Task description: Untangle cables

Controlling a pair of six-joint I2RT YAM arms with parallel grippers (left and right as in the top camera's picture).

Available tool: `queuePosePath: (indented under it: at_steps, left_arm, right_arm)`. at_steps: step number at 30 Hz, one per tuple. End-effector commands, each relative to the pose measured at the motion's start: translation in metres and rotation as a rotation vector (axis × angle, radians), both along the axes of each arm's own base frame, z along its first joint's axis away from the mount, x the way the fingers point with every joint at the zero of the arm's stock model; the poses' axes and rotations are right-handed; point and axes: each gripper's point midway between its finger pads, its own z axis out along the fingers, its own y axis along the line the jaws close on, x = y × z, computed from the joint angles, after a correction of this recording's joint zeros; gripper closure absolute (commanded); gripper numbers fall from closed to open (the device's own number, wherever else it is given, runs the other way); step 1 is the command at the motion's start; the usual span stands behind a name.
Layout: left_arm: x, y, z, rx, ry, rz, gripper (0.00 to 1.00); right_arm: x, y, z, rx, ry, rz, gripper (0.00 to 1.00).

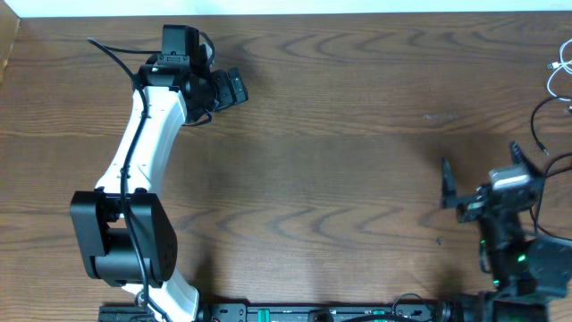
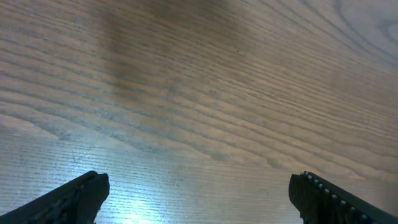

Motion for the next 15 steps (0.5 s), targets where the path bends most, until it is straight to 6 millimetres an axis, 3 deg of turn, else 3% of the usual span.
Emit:
queuePosePath:
  at_steps: [1, 5, 15]
  left_arm:
    - [-0.001, 0.003, -0.002, 0.009, 0.004, 0.001, 0.02]
    - [-0.001, 0.003, -0.002, 0.009, 0.004, 0.001, 0.02]
    - [-0.001, 0.002, -0.001, 0.008, 0.004, 0.001, 0.02]
  right_arm:
    - [-0.005, 0.002, -0.026, -0.031, -0.05, 0.005, 0.01]
    - [-0.008, 0.007, -0.061, -0.032, -0.07, 0.024, 0.01]
    - [-0.006, 0.008, -0.1, -0.026, -0.012, 0.026, 0.01]
